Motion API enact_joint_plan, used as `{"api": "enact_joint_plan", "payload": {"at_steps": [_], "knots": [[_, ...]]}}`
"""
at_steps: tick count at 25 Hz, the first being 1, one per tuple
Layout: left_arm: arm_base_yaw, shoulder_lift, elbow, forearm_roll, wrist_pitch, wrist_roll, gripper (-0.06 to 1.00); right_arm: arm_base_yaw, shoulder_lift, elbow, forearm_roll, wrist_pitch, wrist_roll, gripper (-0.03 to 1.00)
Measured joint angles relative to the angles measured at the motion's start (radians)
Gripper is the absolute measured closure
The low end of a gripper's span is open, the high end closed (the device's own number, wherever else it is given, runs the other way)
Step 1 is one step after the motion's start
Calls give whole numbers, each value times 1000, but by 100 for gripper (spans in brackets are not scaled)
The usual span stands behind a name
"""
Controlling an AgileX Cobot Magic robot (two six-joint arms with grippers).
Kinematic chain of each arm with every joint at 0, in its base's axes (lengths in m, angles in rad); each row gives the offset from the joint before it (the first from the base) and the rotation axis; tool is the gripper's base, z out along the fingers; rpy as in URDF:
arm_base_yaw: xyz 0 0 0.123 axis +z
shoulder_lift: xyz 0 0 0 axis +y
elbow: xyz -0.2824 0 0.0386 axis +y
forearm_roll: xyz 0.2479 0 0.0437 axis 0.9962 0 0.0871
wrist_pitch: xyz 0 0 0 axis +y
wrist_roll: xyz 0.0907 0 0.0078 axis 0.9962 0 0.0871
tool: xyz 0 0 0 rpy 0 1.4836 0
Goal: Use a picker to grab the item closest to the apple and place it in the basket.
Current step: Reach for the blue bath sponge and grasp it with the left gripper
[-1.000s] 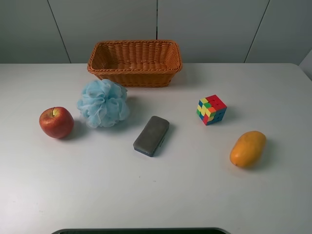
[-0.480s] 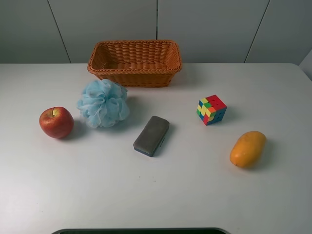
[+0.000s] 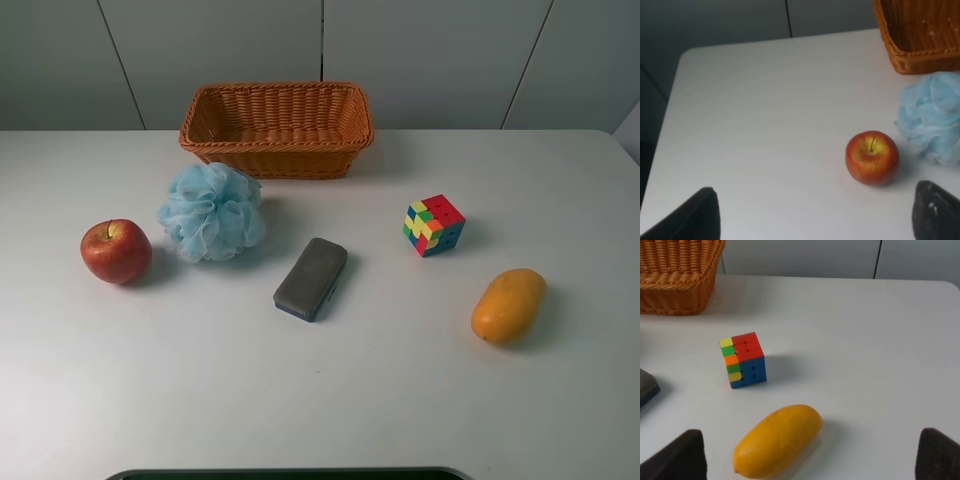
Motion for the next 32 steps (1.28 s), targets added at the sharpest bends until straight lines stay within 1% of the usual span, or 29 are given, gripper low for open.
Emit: {"api": "enact_joint_plan", "payload": {"at_steps": [4, 5, 7, 10, 13, 17, 20, 26, 32], "knots": [[-2, 247, -66, -46, -8, -13, 20, 0, 0, 0, 0, 0, 0, 34], [-14, 308, -74, -51, -13, -25, 20, 0, 0, 0, 0, 0, 0, 34], [-62, 412, -84, -41, -30, -50, 20, 0, 0, 0, 0, 0, 0, 34], [-160, 562, -99, -5, -75, -99, 20, 0, 0, 0, 0, 0, 0, 34], [-254, 711, -114, 12, -136, -140, 20, 0, 0, 0, 0, 0, 0, 34], [-353, 882, -148, 16, -219, -187, 20, 0, 0, 0, 0, 0, 0, 34], [-407, 1012, -193, 16, -275, -215, 20, 0, 0, 0, 0, 0, 0, 34], [-469, 1226, -283, 16, -323, -230, 20, 0, 0, 0, 0, 0, 0, 34], [-501, 1385, -361, 16, -394, -232, 20, 0, 0, 0, 0, 0, 0, 34]]}}
